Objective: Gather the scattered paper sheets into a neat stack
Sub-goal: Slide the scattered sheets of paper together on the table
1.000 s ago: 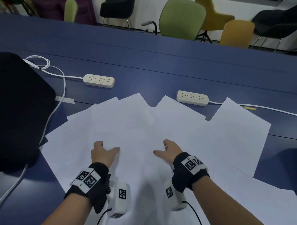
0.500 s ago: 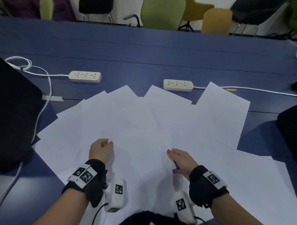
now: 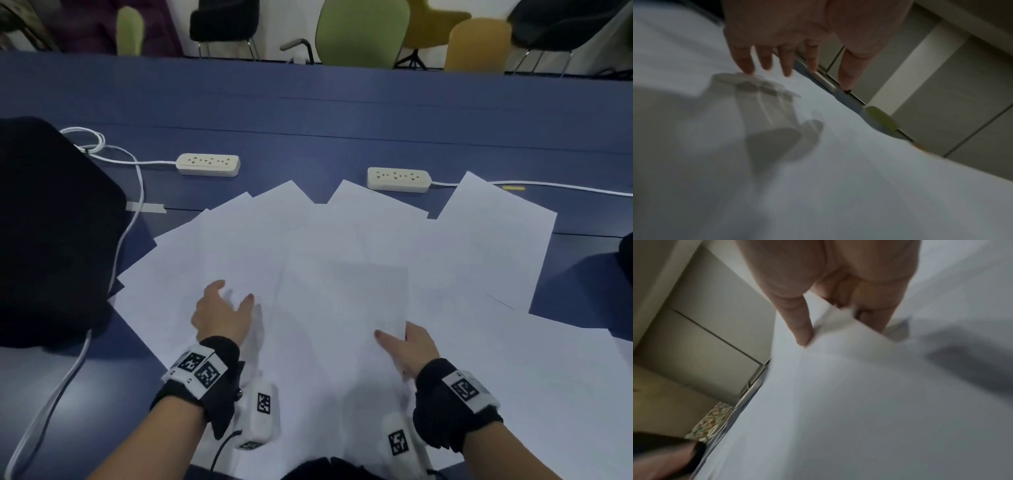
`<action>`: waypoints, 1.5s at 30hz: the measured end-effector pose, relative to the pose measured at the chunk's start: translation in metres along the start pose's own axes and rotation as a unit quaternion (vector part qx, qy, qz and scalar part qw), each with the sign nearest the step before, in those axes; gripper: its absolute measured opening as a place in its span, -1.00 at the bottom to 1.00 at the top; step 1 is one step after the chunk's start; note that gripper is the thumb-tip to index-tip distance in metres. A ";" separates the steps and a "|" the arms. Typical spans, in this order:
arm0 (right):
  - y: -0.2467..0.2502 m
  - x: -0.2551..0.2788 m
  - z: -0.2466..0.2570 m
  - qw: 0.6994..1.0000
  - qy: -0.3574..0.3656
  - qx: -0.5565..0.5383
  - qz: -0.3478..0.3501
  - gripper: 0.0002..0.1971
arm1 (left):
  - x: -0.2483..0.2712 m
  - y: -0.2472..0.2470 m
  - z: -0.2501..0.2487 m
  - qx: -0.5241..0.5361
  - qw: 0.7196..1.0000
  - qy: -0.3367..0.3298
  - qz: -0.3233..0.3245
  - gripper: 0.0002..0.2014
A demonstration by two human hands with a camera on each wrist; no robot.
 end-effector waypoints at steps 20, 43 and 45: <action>0.001 -0.006 0.009 0.998 0.004 0.041 -0.051 -0.90 | -0.014 0.031 0.025 0.126 0.973 0.190 -0.038 -0.12; 0.005 -0.009 0.005 0.999 0.013 -0.002 -0.035 -0.90 | -0.053 0.010 -0.024 -0.005 0.980 0.199 -0.028 -0.19; 0.006 -0.012 0.004 0.999 0.020 -0.004 -0.037 -0.90 | -0.057 0.006 -0.027 -0.116 0.984 0.134 -0.028 -0.07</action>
Point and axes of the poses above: each hand's wrist, its own x-axis away from the middle knuckle, its own y-axis out of the back of the hand, z = x × y, the point moved 1 cm from there along -x, towards the middle knuckle, and after that the axes turned 7 degrees about y, right-handed, at the moved point
